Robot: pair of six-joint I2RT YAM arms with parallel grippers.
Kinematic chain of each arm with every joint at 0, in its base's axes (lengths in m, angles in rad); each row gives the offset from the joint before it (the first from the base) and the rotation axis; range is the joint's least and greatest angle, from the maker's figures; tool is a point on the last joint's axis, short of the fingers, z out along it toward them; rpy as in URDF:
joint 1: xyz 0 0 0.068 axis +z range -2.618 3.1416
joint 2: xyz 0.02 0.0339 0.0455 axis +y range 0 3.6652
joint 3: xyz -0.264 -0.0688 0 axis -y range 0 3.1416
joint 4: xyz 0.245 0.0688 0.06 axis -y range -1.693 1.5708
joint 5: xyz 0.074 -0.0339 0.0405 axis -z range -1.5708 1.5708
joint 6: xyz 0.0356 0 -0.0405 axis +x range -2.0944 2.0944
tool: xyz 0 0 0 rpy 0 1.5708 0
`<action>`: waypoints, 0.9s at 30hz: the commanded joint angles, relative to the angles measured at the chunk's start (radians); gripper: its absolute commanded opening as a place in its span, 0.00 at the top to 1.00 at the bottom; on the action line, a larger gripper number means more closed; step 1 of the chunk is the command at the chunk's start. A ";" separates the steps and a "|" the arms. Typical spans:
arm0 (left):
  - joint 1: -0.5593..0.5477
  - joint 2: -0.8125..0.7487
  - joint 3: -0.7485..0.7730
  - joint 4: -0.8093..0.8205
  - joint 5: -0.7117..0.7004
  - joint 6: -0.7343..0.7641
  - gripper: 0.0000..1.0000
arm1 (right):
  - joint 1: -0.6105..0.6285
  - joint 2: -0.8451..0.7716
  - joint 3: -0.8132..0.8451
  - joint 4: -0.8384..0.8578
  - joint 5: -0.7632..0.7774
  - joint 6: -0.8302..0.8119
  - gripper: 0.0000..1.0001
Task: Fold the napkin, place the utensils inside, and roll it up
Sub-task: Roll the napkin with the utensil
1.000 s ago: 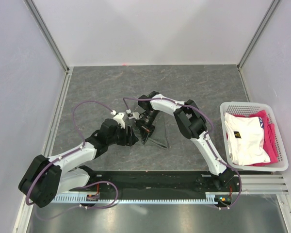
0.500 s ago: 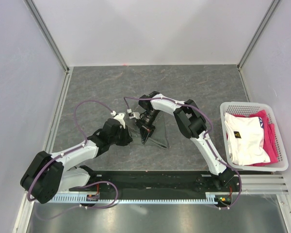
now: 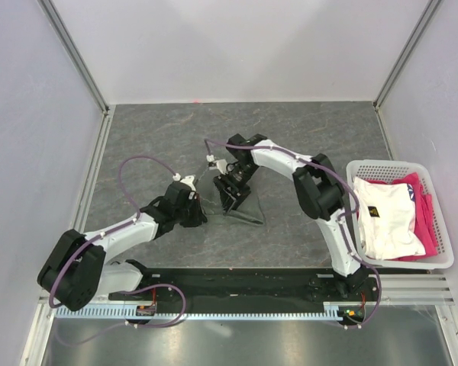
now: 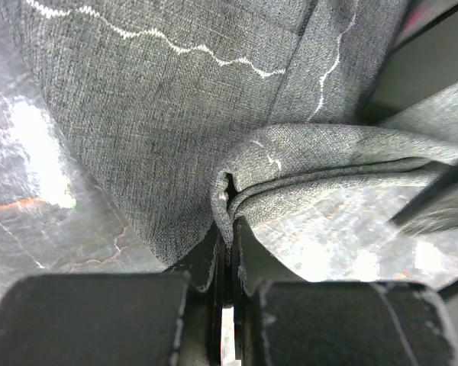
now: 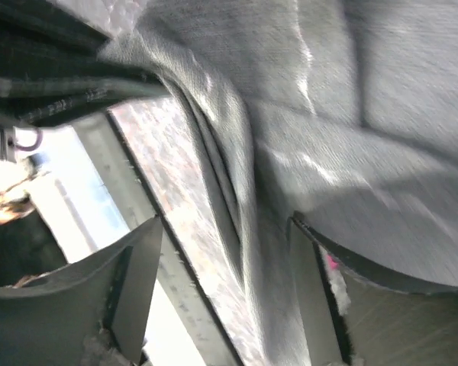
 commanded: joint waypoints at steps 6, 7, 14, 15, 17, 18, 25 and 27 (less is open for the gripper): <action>0.138 0.005 0.033 -0.049 0.199 -0.074 0.98 | -0.015 -0.487 -0.474 0.559 0.343 0.080 0.21; 0.152 0.007 0.032 -0.051 0.216 -0.072 0.98 | -0.009 -0.574 -0.584 0.615 0.383 0.080 0.21; 0.271 0.016 0.044 -0.072 0.347 -0.054 0.98 | 0.117 -0.791 -0.862 0.877 0.682 -0.003 0.21; 0.285 0.020 0.044 -0.077 0.363 -0.054 0.98 | 0.159 -0.805 -0.882 0.911 0.710 -0.014 0.21; 0.318 0.022 0.046 -0.083 0.398 -0.049 0.98 | 0.215 -0.808 -0.915 0.939 0.752 -0.031 0.21; 0.325 0.024 0.046 -0.086 0.407 -0.048 0.98 | 0.232 -0.807 -0.921 0.945 0.776 -0.034 0.21; 0.364 0.039 0.041 -0.089 0.450 -0.051 0.98 | 0.348 -0.758 -0.933 0.947 0.922 -0.083 0.21; 0.370 0.040 0.041 -0.090 0.455 -0.051 0.98 | 0.368 -0.732 -0.935 0.944 0.953 -0.103 0.22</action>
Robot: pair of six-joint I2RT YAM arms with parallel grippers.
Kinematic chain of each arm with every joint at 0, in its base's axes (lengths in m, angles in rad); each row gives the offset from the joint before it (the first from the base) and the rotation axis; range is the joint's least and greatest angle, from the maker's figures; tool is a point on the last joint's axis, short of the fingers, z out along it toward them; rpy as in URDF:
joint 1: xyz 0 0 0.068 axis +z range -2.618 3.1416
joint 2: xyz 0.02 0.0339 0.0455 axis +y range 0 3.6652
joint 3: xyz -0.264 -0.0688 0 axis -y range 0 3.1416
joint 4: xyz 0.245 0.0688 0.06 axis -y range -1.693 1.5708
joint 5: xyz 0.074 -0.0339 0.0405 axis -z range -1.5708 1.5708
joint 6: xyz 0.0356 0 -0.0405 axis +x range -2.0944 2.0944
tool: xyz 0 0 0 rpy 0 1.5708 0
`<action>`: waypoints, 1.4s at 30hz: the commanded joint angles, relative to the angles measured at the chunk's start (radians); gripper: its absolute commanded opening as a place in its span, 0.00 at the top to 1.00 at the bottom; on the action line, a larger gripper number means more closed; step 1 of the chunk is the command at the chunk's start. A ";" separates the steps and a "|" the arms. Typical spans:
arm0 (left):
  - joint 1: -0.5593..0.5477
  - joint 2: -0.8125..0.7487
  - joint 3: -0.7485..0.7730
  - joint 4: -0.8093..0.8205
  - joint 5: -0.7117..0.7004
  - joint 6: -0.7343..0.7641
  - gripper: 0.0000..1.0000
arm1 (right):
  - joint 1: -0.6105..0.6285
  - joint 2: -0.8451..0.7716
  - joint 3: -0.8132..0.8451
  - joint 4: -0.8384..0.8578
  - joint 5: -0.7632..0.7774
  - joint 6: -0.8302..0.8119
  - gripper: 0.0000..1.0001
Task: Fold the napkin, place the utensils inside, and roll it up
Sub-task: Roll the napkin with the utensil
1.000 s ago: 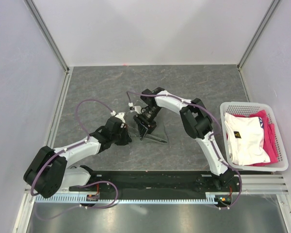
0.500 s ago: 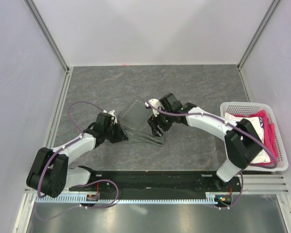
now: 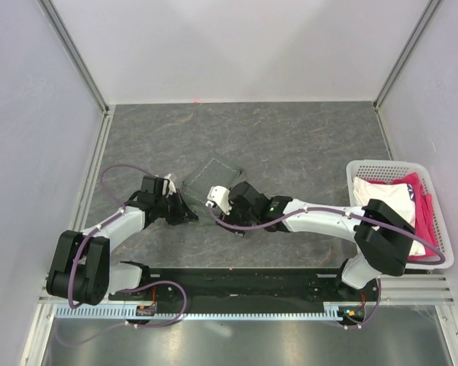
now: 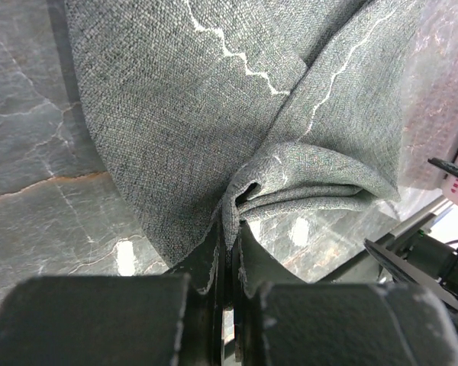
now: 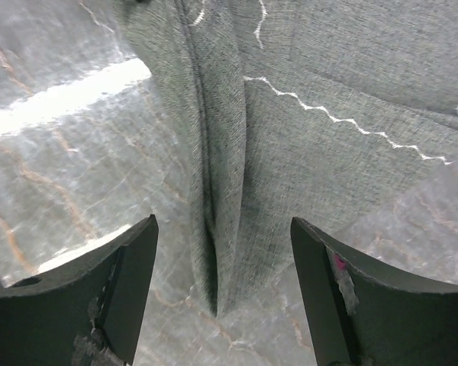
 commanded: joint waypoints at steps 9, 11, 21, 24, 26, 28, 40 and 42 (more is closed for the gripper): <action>0.031 0.023 0.032 -0.003 0.061 -0.010 0.98 | 0.063 0.103 -0.025 0.015 0.238 -0.076 0.26; 0.034 0.025 0.032 -0.003 0.061 -0.010 0.98 | 0.063 0.118 -0.025 0.009 0.270 -0.082 0.28; 0.045 0.037 0.035 0.005 0.066 -0.012 0.98 | 0.063 0.161 -0.035 -0.023 0.339 -0.099 0.59; 0.048 0.046 0.041 0.008 0.067 -0.009 0.98 | 0.063 0.176 -0.008 -0.072 0.310 -0.096 0.72; 0.048 0.063 0.053 0.011 0.067 -0.006 0.98 | 0.063 0.187 0.033 -0.150 0.274 -0.084 0.77; 0.048 0.104 0.065 0.017 0.073 0.000 0.98 | 0.065 0.205 0.069 -0.257 0.197 -0.058 0.80; 0.039 0.194 0.104 0.034 0.170 0.030 0.98 | -0.009 0.253 0.205 -0.526 -0.312 0.056 0.91; 0.037 0.192 0.099 0.033 0.170 0.028 0.98 | -0.053 0.265 0.205 -0.526 -0.400 0.051 0.93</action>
